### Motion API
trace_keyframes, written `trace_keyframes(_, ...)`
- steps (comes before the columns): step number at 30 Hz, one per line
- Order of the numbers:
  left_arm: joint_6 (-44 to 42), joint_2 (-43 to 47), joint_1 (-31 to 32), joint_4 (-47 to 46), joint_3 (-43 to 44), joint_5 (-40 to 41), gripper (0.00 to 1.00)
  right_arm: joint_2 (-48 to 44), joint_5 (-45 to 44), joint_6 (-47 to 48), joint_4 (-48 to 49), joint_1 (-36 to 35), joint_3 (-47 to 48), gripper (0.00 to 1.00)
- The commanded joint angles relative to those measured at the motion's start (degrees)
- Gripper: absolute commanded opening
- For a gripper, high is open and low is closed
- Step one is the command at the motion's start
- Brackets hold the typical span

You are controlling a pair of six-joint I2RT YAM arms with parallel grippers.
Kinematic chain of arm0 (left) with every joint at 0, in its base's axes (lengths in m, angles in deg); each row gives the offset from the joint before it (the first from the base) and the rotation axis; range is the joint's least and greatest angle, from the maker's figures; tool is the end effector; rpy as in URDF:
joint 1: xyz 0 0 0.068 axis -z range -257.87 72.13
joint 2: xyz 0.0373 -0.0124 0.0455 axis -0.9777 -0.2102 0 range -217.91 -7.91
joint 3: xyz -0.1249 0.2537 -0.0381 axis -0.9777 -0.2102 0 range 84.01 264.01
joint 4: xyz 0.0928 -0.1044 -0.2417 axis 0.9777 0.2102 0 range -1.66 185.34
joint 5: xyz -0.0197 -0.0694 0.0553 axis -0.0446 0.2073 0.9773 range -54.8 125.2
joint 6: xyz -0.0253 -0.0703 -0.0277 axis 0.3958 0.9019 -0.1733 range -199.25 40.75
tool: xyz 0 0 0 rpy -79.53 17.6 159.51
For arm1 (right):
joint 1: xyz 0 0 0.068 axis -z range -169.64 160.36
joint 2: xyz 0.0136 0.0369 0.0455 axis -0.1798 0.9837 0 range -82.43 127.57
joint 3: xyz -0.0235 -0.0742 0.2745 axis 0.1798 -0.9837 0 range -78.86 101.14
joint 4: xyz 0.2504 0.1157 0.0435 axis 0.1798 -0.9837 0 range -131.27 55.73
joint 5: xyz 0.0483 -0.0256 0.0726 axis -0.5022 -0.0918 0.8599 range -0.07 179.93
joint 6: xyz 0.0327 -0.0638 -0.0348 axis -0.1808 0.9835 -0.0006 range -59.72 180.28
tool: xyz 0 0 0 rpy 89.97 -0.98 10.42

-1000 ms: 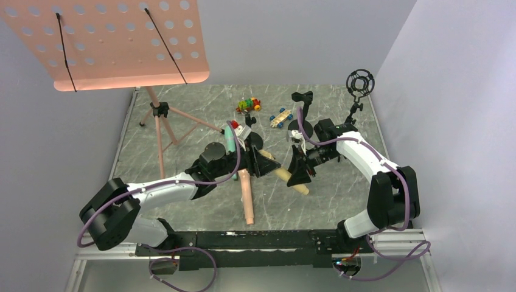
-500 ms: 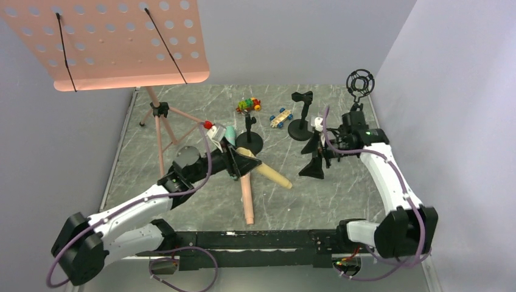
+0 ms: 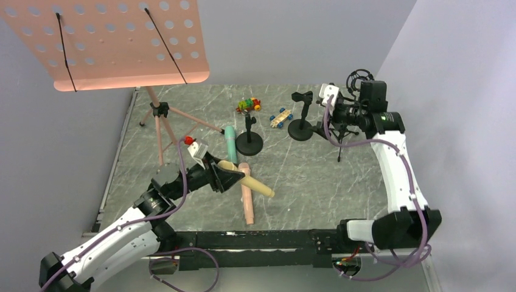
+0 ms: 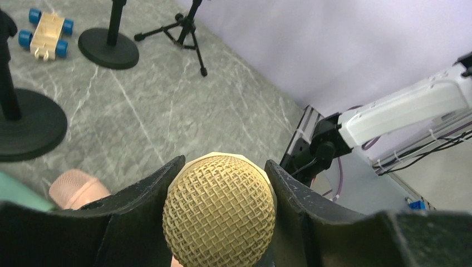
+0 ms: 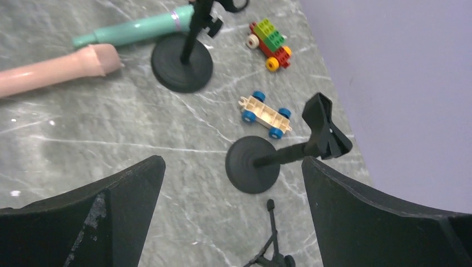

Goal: Attach the microphones to the stand

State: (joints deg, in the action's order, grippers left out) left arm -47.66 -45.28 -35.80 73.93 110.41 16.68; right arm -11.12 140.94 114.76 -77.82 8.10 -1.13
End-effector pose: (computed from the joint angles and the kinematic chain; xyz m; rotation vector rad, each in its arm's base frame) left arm 0.1407 -0.1562 0.2986 0.4298 1.5973 -1.2502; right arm 0.2780 0.0643 0.3943 -1.3190 1.4800 0.4042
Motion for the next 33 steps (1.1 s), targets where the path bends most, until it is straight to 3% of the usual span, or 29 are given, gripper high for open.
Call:
trace_keyframes(1,-0.85,3.94,-0.16,2.37,-1.42,1.95,0.00,8.16,-2.14,4.08,3.04,1.56,6.39,0.99)
trace_keyframes(7,-0.72,6.27,-0.20,3.73,-1.87,1.68,0.00,19.85,1.36,2.40,3.19,5.51,14.36,0.99)
trace_keyframes(15,-0.70,6.78,-0.21,4.54,-2.35,2.06,0.00,27.48,3.45,-4.66,8.20,5.50,17.36,0.99)
trace_keyframes(19,-0.53,7.05,-0.14,4.43,-2.49,2.33,0.00,26.97,2.31,-11.69,18.46,5.51,11.34,0.98)
trace_keyframes(25,-0.10,6.17,-0.20,4.05,-2.18,1.79,0.00,21.09,-0.82,-25.83,48.30,5.51,-8.96,0.97)
trace_keyframes(33,0.56,4.79,-0.23,3.74,-1.45,1.82,0.00,23.21,-1.87,-35.00,67.82,5.09,-18.64,0.90)
